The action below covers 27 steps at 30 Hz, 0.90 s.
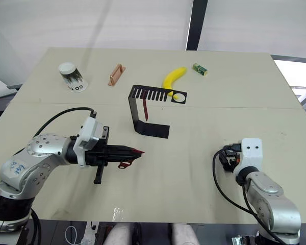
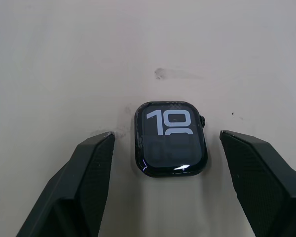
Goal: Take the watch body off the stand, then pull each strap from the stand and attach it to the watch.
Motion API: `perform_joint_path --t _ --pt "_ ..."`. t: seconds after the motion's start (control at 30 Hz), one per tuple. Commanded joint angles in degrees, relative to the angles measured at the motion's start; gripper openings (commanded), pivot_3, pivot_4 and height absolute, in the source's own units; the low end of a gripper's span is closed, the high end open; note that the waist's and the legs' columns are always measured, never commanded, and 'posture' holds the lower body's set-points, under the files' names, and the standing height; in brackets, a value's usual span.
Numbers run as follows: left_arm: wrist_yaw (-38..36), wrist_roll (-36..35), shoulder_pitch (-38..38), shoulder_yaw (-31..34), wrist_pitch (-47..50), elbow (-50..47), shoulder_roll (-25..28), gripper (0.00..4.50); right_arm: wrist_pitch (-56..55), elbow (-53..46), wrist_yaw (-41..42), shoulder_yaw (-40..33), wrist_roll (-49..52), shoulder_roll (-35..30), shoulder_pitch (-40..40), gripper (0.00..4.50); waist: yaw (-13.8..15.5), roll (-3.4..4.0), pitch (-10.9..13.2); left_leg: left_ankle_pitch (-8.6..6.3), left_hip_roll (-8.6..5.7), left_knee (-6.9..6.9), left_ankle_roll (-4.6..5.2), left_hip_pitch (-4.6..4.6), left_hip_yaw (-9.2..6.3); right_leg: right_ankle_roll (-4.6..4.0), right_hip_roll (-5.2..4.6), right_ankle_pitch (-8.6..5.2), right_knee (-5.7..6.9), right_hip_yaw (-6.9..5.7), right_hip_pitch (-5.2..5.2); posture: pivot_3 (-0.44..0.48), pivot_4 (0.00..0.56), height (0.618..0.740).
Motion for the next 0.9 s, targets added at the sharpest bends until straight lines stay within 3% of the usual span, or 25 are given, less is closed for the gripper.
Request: perform_joint_path --t 0.03,0.17,0.27,0.3,0.37,0.57,0.9 --pt "-0.12 -0.8 -0.03 1.19 -1.08 -1.02 -0.01 0.0 -1.32 1.02 0.18 -1.12 -0.71 -0.04 0.42 3.6 0.01 0.0 0.0 0.0 0.0 0.0 0.0 0.0 0.0 0.0 0.0 0.0 0.0 0.0 0.0 0.0 0.15 0.74" --pt "-0.09 -0.59 0.11 1.04 -1.47 -0.86 -0.08 0.0 -2.98 2.59 0.56 -1.02 -0.96 -0.25 0.91 3.6 0.02 -0.02 -0.01 0.0 0.0 0.02 0.0 0.02 0.0 0.0 0.0 0.0 -0.01 0.0 0.01 0.0 0.15 0.74" --pt "0.09 -0.52 -0.01 0.81 -1.59 -0.87 -0.26 0.0 -4.28 4.16 0.58 -1.05 -1.24 -0.3 1.08 2.72 0.05 -0.02 -0.02 0.0 -0.01 0.04 0.0 0.03 0.0 0.0 0.0 0.0 -0.02 0.01 0.02 0.0 0.15 0.74" --pt "0.24 -0.64 -0.14 0.81 -1.48 -0.97 -0.36 0.0 -4.62 4.8 0.38 -1.13 -1.49 -0.36 1.14 2.13 0.05 -0.03 -0.02 0.0 -0.01 0.04 0.0 0.04 0.0 0.0 0.0 0.0 -0.02 0.01 0.02 0.0 0.15 0.74" --pt "0.44 -0.87 -0.39 0.9 -1.26 -1.05 -0.51 0.0 -4.77 5.53 0.08 -1.36 -1.48 -0.23 1.05 1.57 0.12 -0.09 -0.06 0.0 -0.02 0.05 0.0 0.04 0.0 0.0 -0.01 0.0 -0.02 0.01 0.03 0.0 0.15 0.74" --pt "0.37 -0.65 -0.27 1.21 -1.44 -0.69 -0.37 0.0 -4.5 4.89 1.31 -2.45 -0.17 -1.6 0.13 1.57 0.12 -0.17 -0.12 0.0 -0.02 0.06 0.0 0.05 0.0 0.0 -0.02 0.0 -0.01 0.0 0.05 0.0 0.15 0.74" --pt "-0.22 0.64 0.54 1.64 -3.2 0.81 0.53 0.0 1.28 4.94 9.54 -4.07 5.02 -11.35 -3.81 1.57 -0.05 -0.15 -0.1 0.0 0.01 0.03 0.0 0.08 0.02 -0.01 0.03 0.0 -0.02 0.01 0.02 0.0 0.15 0.74"
